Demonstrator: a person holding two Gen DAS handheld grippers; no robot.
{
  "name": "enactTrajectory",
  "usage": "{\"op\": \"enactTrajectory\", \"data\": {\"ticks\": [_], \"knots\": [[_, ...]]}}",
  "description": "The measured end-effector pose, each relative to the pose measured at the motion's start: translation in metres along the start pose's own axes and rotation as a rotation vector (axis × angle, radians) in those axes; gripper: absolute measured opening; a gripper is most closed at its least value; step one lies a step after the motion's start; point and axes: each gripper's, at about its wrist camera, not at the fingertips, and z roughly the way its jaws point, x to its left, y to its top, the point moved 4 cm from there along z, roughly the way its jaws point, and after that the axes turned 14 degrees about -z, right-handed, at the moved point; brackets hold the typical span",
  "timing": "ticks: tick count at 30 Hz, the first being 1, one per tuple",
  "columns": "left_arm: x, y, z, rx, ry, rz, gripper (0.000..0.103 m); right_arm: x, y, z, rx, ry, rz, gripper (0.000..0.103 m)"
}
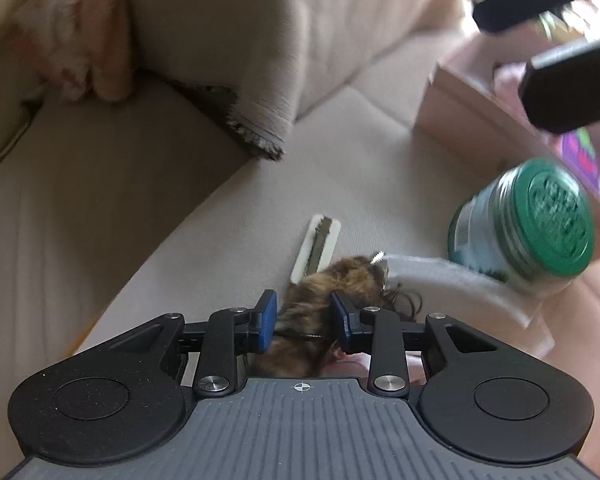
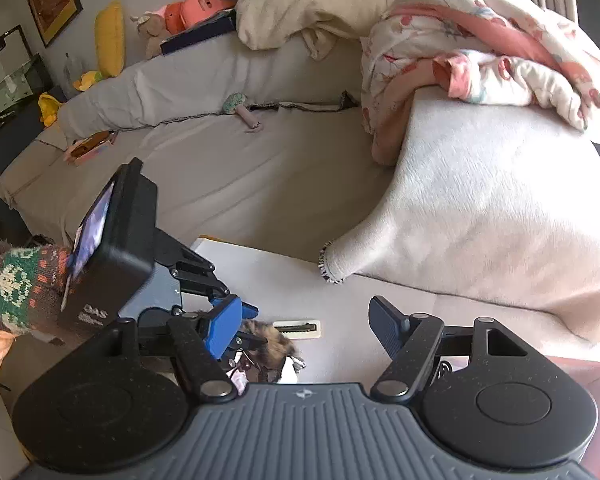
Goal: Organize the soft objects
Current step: 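Grasp the furry leopard-print keychain with the left tool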
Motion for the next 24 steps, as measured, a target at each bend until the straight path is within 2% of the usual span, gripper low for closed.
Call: {"op": "enactTrajectory", "data": {"ticks": [3,7,10,13,17,22,24], "knots": [[0.000,0.003,0.008,0.056,-0.020,-0.003,0.035,-0.003,-0.003,0.002,0.004,0.000,0.014,0.071],[0.003,0.000,0.009,0.083,-0.062,-0.015,0.028,-0.006,-0.007,0.003,0.017,-0.006,0.030,0.071],[0.019,-0.002,0.005,0.087,-0.134,-0.132,0.023,-0.006,-0.008,0.003,0.027,-0.017,0.036,0.071],[0.048,-0.011,-0.012,0.013,-0.176,-0.278,0.019,-0.005,-0.007,0.002,0.031,-0.026,0.038,0.071],[0.090,-0.039,-0.038,-0.102,-0.123,-0.415,0.014,0.001,-0.004,0.003,0.045,-0.038,0.037,0.071],[0.120,-0.078,-0.051,-0.129,-0.105,-0.505,0.014,0.013,0.005,0.015,0.077,-0.014,0.056,0.071],[0.129,-0.083,-0.063,-0.171,-0.110,-0.527,0.014,0.021,0.010,0.021,0.084,-0.010,0.042,0.071]]}}
